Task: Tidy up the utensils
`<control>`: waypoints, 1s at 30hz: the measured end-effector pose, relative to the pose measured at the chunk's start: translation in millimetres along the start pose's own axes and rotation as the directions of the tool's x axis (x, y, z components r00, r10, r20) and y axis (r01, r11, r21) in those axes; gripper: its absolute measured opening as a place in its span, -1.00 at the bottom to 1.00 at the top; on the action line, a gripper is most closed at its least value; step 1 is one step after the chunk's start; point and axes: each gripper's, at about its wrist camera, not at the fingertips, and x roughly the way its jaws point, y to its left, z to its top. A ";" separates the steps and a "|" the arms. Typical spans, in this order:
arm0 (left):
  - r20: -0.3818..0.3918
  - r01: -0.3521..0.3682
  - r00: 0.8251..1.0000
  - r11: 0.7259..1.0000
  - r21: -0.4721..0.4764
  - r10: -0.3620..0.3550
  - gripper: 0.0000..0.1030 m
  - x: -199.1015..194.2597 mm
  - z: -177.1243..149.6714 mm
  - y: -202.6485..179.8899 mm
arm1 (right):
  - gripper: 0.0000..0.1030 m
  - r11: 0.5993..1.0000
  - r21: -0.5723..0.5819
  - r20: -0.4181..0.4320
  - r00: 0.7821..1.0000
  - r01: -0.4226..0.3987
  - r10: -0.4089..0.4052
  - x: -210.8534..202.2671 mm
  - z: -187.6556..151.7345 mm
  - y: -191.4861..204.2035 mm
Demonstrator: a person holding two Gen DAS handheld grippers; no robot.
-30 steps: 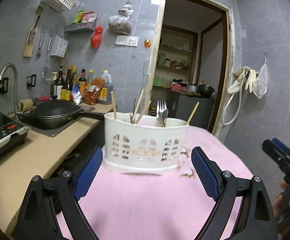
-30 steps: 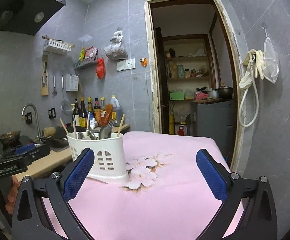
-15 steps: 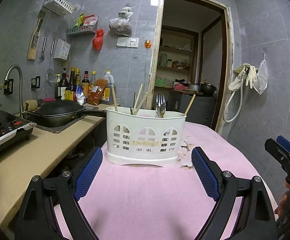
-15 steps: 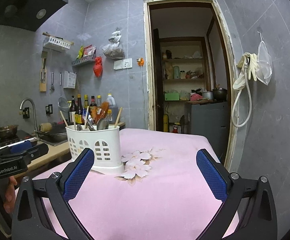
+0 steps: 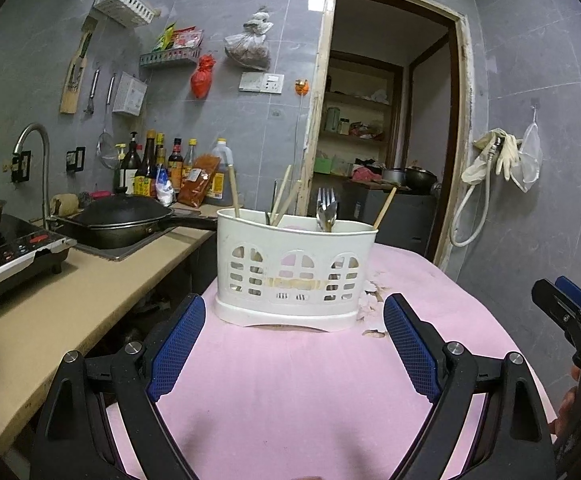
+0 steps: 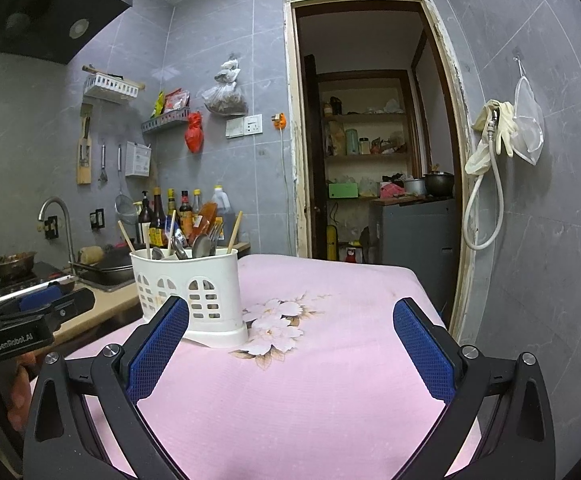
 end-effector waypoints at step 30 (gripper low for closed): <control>-0.019 -0.012 1.000 1.000 0.016 0.012 0.70 3.4 -8.3 -1.8 | 1.00 1.000 0.003 -0.009 1.000 0.000 0.000 -1.3 -3.2 -0.6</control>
